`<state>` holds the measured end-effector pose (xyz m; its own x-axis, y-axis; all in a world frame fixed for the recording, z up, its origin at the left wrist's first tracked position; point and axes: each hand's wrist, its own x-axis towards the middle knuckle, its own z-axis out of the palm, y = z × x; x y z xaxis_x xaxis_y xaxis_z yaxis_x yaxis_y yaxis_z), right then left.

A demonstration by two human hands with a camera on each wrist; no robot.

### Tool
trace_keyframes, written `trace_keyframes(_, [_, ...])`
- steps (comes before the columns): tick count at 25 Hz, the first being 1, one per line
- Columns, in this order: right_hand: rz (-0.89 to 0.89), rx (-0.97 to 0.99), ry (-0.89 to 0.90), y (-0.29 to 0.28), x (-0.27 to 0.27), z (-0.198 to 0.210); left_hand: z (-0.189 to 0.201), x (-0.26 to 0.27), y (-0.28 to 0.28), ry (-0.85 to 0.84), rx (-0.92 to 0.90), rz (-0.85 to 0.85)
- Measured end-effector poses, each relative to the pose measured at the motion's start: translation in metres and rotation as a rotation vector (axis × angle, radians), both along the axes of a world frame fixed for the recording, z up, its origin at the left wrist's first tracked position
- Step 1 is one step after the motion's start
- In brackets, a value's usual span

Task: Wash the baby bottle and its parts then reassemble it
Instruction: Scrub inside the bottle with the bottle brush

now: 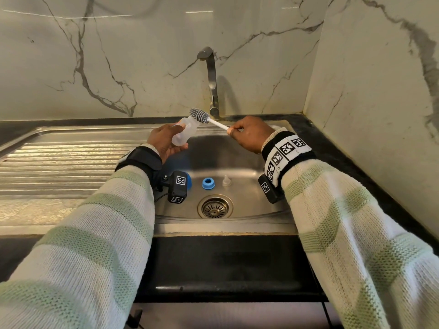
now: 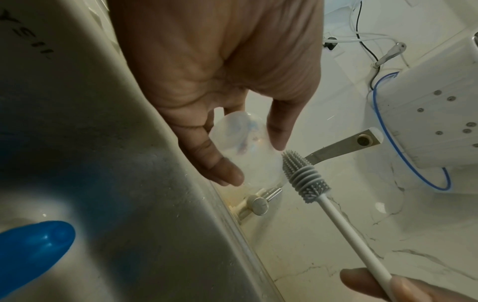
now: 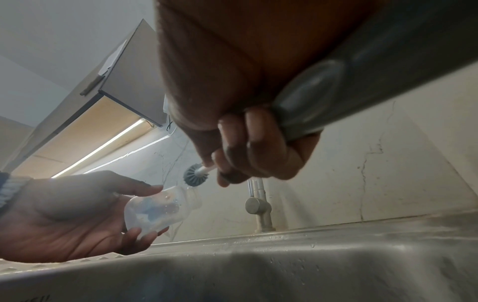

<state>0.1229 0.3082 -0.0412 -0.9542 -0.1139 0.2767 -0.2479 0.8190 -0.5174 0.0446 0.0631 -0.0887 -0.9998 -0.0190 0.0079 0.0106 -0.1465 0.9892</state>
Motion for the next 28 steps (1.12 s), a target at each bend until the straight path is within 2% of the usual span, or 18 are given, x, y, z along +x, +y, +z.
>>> trace_keyframes(12, [-0.002,-0.016,-0.026,-0.0006,0.0036,0.0011,-0.0016,0.001,0.0023,0.0,0.032,-0.035])
trace_keyframes(28, [0.0,-0.034,-0.021,-0.0009,0.0057,0.0022,-0.0003,-0.0005,0.0026,-0.004,0.023,0.035])
